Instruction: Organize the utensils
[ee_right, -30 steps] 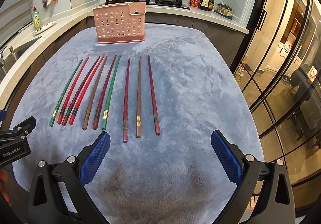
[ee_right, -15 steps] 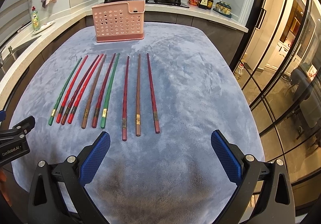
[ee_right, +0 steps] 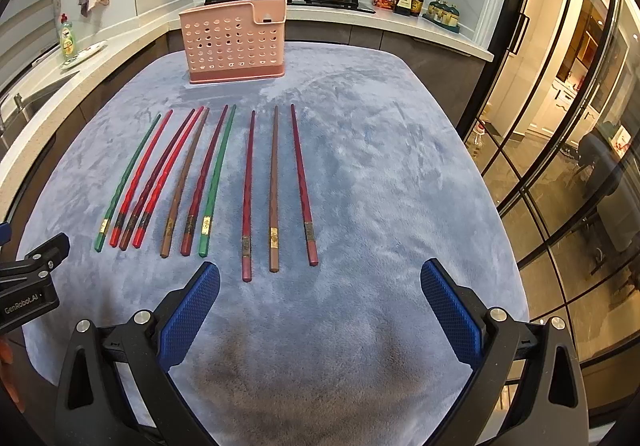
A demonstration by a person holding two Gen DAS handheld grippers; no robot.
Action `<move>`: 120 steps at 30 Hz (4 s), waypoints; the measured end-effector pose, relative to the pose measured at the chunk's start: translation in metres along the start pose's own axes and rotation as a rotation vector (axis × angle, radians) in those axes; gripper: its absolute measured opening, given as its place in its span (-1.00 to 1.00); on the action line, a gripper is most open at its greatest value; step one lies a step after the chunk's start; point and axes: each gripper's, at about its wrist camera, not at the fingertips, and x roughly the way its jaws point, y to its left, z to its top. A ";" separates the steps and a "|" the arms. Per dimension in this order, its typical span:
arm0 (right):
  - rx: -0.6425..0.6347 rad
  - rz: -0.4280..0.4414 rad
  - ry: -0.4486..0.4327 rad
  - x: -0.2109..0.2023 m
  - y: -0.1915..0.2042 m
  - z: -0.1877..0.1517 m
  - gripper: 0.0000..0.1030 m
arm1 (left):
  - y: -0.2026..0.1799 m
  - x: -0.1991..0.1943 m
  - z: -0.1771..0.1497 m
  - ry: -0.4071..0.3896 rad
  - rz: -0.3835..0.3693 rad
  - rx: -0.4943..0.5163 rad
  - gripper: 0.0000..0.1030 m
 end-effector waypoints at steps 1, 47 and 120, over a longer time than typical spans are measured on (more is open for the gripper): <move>-0.001 0.000 0.000 0.000 0.000 0.000 0.87 | 0.000 0.000 0.000 0.001 0.000 -0.001 0.87; -0.001 0.001 -0.005 0.001 0.001 -0.001 0.87 | 0.000 0.001 -0.003 0.001 -0.005 -0.003 0.87; 0.058 0.140 -0.007 0.059 -0.022 0.029 -0.87 | 0.032 0.048 0.032 -0.002 -0.277 -0.101 -0.86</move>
